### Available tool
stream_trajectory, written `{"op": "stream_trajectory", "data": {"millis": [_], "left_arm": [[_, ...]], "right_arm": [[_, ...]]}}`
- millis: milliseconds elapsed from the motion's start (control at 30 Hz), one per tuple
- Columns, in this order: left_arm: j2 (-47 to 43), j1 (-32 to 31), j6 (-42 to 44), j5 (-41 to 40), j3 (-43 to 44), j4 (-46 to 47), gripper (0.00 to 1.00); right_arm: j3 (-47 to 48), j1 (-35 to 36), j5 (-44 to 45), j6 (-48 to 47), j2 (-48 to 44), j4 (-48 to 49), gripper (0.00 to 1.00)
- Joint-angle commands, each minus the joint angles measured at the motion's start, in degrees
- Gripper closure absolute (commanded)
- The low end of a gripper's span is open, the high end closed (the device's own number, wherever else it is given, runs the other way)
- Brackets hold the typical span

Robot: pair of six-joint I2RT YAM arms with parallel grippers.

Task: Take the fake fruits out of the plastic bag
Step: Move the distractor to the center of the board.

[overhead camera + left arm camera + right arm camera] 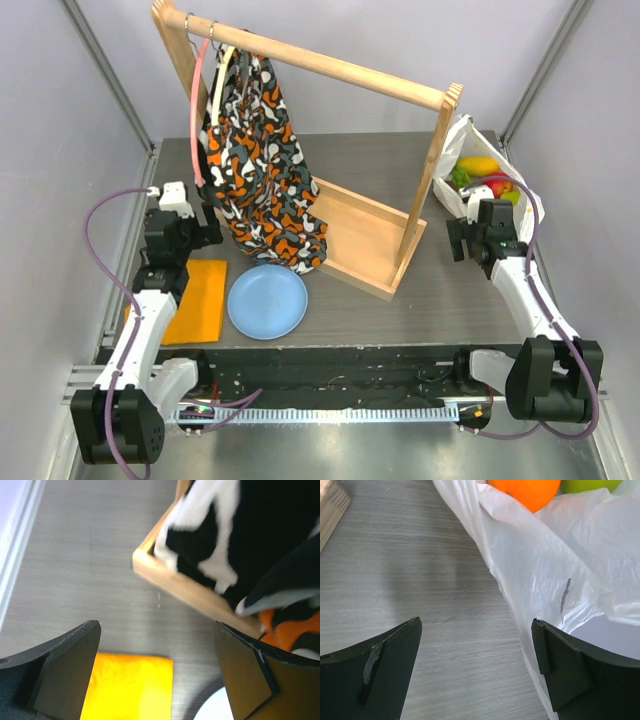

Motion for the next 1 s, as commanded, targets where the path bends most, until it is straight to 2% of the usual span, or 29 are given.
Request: {"op": "stream_trajectory", "data": {"millis": [0,33,100,133,167,233,300,367,567,667,700,800,967], "left_arm": [[0.90,0.21,4.12,3.27,6.74,2.83,0.00],[2.47,0.30,5.80,6.85,8.49,-0.65,0.00],[5.55,0.21,9.75,12.13,16.80,-9.42,0.00],[8.79,0.30,10.64,15.55,20.16,-11.91,0.00],[9.86,0.30,10.04,15.84,22.63,-13.68,0.00],[10.57,0.48,8.28,15.76,25.82,-11.52,0.00],[10.92,0.74,8.27,13.92,26.43,-4.51,0.00],[14.07,1.35,5.56,11.03,28.80,-2.02,0.00],[20.86,4.86,5.72,6.00,38.29,-2.97,0.00],[19.99,10.39,7.74,16.15,41.12,-12.09,0.03],[17.72,11.80,13.14,23.07,40.33,-16.90,0.03],[12.01,16.29,24.05,30.06,35.68,-26.57,0.01],[7.24,23.14,28.66,28.95,30.05,-28.73,0.00]], "right_arm": [[2.89,0.36,-5.28,-3.84,-5.98,-6.80,0.00],[4.55,0.36,-8.27,-6.31,-8.60,-9.78,0.00],[6.41,0.28,-22.28,-11.06,-11.60,-18.29,0.00],[7.89,0.36,-26.27,-12.47,-14.58,-19.90,0.00],[8.52,0.36,-29.36,-11.88,-15.65,-20.88,0.00],[10.97,0.71,-36.14,-9.77,-16.97,-22.90,0.00],[13.43,1.33,-38.52,-7.57,-16.54,-22.74,0.00],[14.93,1.51,-38.97,-4.93,-14.62,-21.69,0.00],[19.60,1.60,-42.13,-6.50,-13.64,-21.41,0.02],[19.77,1.60,-42.49,-6.34,-14.60,-21.33,0.02],[19.77,1.60,-42.49,-6.07,-14.78,-21.24,0.02],[19.34,1.60,-43.10,-4.84,-14.87,-20.98,0.02],[18.72,1.68,-43.80,-3.96,-13.73,-20.27,0.02]]}}
